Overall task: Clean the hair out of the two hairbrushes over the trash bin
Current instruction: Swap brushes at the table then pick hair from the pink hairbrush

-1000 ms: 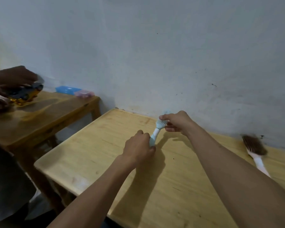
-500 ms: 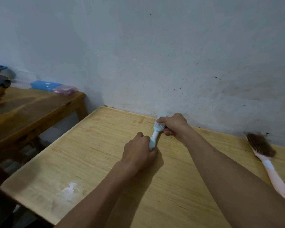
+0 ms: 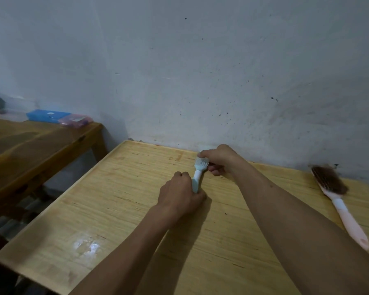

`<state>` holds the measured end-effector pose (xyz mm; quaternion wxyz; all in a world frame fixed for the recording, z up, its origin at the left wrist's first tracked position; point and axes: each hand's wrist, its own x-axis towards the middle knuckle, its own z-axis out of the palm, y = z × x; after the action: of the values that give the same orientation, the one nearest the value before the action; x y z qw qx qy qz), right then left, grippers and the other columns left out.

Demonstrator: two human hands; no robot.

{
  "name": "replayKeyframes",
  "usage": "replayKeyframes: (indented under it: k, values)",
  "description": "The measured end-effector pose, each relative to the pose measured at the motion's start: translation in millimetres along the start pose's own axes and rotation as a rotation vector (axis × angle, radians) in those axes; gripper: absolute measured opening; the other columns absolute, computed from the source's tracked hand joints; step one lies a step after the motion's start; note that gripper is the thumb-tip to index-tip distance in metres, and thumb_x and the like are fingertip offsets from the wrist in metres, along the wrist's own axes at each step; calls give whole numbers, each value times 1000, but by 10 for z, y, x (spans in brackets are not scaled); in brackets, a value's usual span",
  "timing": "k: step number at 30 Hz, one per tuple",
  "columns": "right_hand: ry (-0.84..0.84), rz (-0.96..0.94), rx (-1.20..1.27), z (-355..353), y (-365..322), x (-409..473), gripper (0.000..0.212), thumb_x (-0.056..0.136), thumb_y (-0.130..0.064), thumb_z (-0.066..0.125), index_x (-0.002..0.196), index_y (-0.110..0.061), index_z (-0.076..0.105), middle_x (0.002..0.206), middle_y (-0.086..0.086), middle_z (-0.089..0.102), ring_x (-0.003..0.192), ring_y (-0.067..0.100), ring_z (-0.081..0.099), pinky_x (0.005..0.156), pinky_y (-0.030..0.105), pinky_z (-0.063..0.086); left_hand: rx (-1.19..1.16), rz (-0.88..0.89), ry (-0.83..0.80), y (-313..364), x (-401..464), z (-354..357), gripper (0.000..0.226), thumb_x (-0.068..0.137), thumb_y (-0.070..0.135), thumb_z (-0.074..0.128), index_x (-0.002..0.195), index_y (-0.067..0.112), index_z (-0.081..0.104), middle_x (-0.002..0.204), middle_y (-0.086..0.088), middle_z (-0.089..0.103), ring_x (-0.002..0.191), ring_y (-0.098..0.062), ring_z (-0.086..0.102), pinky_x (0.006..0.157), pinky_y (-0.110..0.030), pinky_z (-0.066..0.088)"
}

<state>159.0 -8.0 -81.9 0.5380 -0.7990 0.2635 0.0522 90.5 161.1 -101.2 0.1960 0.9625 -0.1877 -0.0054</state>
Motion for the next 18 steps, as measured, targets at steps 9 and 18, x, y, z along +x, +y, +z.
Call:
replayKeyframes:
  k: [9, 18]
  values:
    - [5, -56, -184, -781, -34, -380, 45, 90, -28, 79, 111, 0, 51, 115, 19, 66, 82, 28, 69, 66, 36, 59, 137, 36, 127, 586, 27, -25, 73, 83, 58, 65, 133, 8, 46, 129, -14, 52, 116, -33, 52, 79, -38, 46]
    - [267, 7, -297, -2080, 475, -779, 46, 87, -33, 81, 112, -2, 57, 113, 16, 67, 90, 27, 69, 76, 40, 61, -22, 203, -234, 1895, -41, 406, 49, 85, 61, 62, 97, 13, 56, 97, -4, 59, 84, -21, 57, 69, -35, 48]
